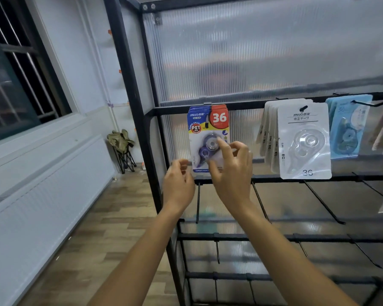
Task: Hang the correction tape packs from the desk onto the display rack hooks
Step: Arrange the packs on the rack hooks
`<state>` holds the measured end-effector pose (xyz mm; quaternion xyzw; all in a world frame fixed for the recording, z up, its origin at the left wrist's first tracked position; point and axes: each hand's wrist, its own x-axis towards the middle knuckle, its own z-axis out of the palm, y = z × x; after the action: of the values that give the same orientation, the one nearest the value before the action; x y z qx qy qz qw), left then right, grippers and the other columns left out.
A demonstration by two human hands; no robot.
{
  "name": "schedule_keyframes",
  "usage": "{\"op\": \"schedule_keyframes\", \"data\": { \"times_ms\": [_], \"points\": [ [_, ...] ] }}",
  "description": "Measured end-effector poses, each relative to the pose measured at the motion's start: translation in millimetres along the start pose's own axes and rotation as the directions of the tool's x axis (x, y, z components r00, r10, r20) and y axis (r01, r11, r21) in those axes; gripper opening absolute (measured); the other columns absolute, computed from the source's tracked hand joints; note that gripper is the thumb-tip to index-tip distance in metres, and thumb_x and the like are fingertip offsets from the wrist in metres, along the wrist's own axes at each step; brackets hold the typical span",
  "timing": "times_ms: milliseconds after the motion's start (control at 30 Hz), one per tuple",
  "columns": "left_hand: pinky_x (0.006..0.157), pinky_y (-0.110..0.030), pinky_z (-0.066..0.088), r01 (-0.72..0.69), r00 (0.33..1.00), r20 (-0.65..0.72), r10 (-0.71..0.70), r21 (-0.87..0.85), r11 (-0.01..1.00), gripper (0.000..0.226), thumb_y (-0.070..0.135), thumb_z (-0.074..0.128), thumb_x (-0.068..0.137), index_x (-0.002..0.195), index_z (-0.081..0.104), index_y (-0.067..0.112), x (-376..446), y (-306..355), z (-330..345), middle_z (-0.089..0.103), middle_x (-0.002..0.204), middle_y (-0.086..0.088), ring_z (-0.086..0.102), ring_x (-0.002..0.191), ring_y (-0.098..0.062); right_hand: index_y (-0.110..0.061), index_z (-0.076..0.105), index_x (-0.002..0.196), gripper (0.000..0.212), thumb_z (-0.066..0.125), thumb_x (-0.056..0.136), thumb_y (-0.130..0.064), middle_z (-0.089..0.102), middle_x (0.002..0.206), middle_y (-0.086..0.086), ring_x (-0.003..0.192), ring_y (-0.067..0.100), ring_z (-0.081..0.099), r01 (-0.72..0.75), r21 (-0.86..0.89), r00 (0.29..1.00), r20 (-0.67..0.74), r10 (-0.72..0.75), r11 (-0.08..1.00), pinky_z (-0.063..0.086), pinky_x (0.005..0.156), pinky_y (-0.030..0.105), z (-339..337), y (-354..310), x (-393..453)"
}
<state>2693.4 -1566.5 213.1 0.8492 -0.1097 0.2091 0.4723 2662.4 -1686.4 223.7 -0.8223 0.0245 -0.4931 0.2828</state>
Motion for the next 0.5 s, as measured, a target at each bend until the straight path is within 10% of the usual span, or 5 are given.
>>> {"op": "schedule_keyframes", "data": {
  "times_ms": [500],
  "points": [
    [0.086, -0.03, 0.046, -0.038, 0.995, 0.101, -0.006, 0.426, 0.904, 0.029, 0.015, 0.05, 0.094, 0.12, 0.059, 0.019, -128, -73, -98, 0.063, 0.115, -0.001, 0.056, 0.105, -0.018, -0.013, 0.063, 0.116, 0.027, 0.058, 0.09, -0.012, 0.062, 0.112, 0.003, 0.105, 0.02, 0.055, -0.01, 0.268, 0.811, 0.566, -0.149, 0.963, 0.04, 0.086, 0.025, 29, -71, -155]
  ]
}}
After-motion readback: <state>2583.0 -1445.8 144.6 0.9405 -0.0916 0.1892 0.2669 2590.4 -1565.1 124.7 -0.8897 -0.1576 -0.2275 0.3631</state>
